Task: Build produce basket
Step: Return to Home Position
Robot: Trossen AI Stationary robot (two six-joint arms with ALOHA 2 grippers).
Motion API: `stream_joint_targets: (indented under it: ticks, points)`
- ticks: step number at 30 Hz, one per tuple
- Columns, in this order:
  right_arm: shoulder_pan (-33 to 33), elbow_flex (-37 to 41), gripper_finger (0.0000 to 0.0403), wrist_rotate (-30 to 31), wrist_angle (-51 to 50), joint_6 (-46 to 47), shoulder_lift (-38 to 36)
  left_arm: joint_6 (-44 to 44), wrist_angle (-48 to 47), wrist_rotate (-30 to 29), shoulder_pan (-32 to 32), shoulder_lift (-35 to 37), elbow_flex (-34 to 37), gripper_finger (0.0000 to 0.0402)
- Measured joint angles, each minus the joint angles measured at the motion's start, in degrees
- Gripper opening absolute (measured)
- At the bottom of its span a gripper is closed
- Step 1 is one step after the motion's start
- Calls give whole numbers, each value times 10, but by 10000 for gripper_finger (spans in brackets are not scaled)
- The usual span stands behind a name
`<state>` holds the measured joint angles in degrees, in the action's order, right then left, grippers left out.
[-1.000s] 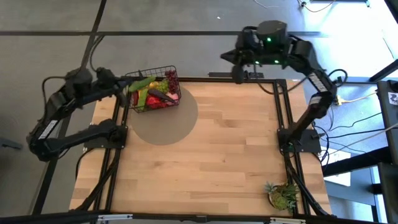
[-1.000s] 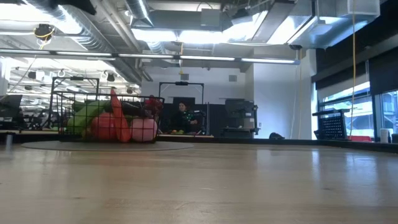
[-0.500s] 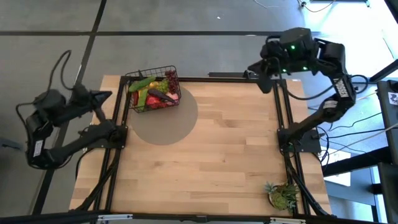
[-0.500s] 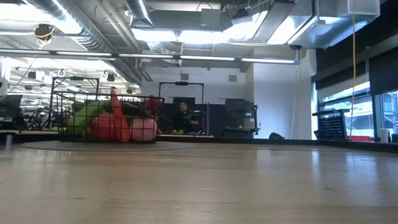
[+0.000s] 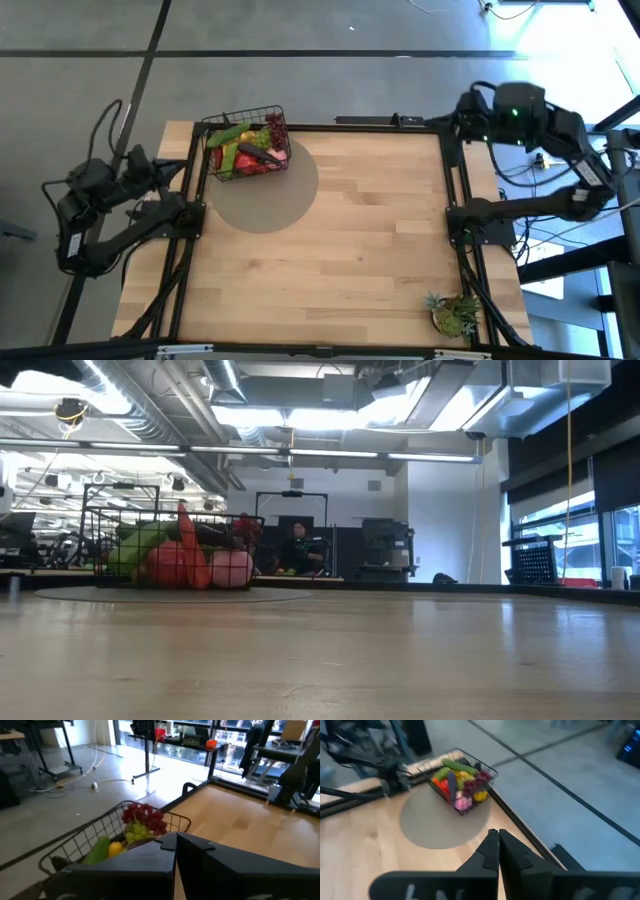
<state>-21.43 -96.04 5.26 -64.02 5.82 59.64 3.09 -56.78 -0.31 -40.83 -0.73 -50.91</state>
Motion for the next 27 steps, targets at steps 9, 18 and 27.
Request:
stream_joint_targets:
  ticks: [9,18,27]
  points:
    - [0,270,0,-8,156,31,-204,-11,74,16,1,4,32,0]
    - [0,421,0,-9,210,32,-400,-6,166,41,1,4,59,0]
    - [0,540,0,-8,256,34,-597,22,284,56,1,4,149,0]
